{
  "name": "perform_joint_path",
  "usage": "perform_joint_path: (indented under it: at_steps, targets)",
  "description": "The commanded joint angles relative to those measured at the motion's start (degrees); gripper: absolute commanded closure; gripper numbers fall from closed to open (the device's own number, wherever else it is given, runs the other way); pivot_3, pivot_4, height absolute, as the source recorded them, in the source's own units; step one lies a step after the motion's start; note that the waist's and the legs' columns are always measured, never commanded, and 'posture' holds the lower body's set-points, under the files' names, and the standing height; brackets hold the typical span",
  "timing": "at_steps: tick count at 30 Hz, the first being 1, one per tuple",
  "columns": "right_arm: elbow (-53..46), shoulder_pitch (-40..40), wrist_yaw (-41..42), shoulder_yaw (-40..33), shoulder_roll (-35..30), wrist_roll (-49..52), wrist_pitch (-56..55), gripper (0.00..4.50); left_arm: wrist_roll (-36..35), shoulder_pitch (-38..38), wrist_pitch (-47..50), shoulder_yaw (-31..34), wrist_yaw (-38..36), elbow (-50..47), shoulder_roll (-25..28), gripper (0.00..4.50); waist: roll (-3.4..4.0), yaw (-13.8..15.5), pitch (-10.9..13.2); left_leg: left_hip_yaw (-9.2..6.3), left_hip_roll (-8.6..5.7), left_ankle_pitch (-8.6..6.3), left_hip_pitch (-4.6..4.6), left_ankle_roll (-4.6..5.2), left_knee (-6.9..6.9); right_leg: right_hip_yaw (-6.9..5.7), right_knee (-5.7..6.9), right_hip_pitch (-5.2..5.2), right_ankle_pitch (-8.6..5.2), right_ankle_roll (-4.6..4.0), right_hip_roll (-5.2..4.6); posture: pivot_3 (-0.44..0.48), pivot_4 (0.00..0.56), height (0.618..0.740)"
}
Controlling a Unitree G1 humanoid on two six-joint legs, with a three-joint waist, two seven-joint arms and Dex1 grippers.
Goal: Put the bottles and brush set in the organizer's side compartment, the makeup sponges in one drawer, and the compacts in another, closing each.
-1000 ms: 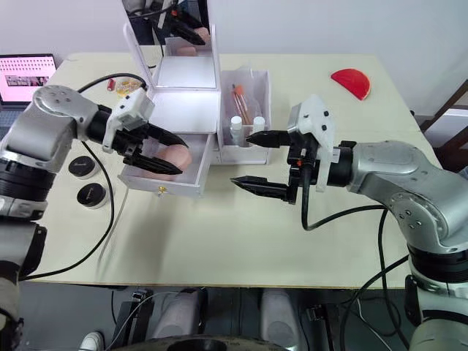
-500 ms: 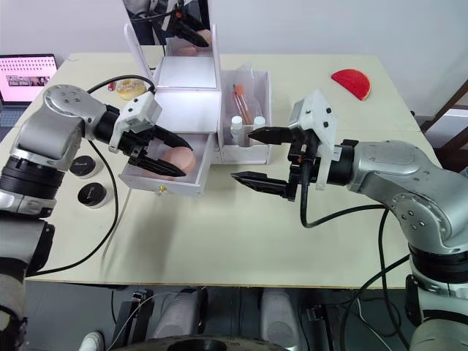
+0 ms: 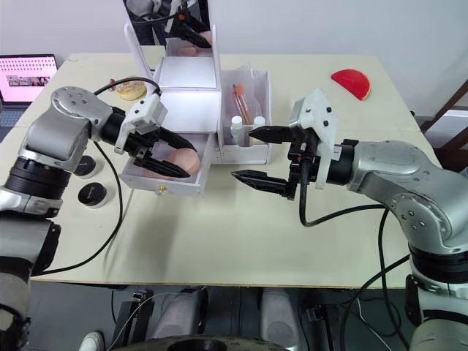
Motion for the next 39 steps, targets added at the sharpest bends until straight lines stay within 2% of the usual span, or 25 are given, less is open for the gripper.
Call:
perform_joint_path:
  at_steps: [1,17,19,21,22,32,39]
  targets:
    - [-1.8,-0.7,-0.3,-1.9,-0.5,0.9,-0.3,0.00,0.7,-0.2,-2.0,1.2,0.2,0.1,-0.2,1.83,0.00,0.0,0.0,0.00,0.00,0.00,0.00,0.00,0.00,0.00,0.00,0.00,0.00,0.00,0.00,0.000,0.150,0.739]
    - [-2.2,-0.1,-1.6,-2.5,-1.1,2.0,-0.1,0.00,1.8,0.4,-3.1,1.3,0.5,1.3,-1.8,1.83,0.00,0.1,0.0,0.00,0.00,0.00,0.00,0.00,0.03,0.00,0.04,0.00,0.00,0.00,0.00,0.000,0.150,0.739]
    - [-2.2,-0.1,-1.7,-2.5,-1.1,2.1,-0.1,0.00,1.8,0.4,-3.2,1.4,0.7,1.4,-1.9,0.82,0.00,0.1,0.0,0.00,0.00,0.00,0.00,0.00,0.03,0.00,0.04,0.00,0.00,0.00,0.00,0.000,0.150,0.739]
    - [-2.2,-0.1,-1.8,-2.5,-1.2,2.2,-0.1,0.00,1.9,0.4,-3.4,1.5,0.8,1.5,-1.9,0.11,0.00,0.0,0.0,0.00,0.00,0.00,0.00,0.00,0.04,0.00,0.06,0.00,0.00,0.00,0.00,0.000,0.150,0.739]
    - [-2.2,-0.1,-1.9,-2.4,-1.2,2.3,-0.1,0.00,2.0,0.4,-3.5,1.5,0.9,1.6,-1.9,0.04,0.00,0.0,0.0,0.00,0.00,0.00,0.01,0.00,0.04,0.00,0.06,0.00,0.00,0.00,0.00,0.000,0.150,0.739]
    - [-2.1,-0.2,-2.1,-2.4,-1.2,2.6,-0.1,0.00,1.5,-1.0,-2.7,2.9,0.4,1.9,-0.8,0.04,0.00,0.0,0.0,0.00,0.00,0.00,0.01,0.00,0.05,0.00,0.07,0.00,0.00,0.00,0.00,0.000,0.150,0.739]
    - [-2.1,-0.1,-2.3,-2.7,-1.2,2.9,-0.1,0.00,-0.9,-2.7,-0.3,6.2,-0.3,2.0,3.1,0.04,0.00,-0.2,0.0,0.00,0.00,0.00,0.01,0.00,0.05,0.00,0.08,0.00,0.00,0.01,0.00,0.000,0.150,0.739]
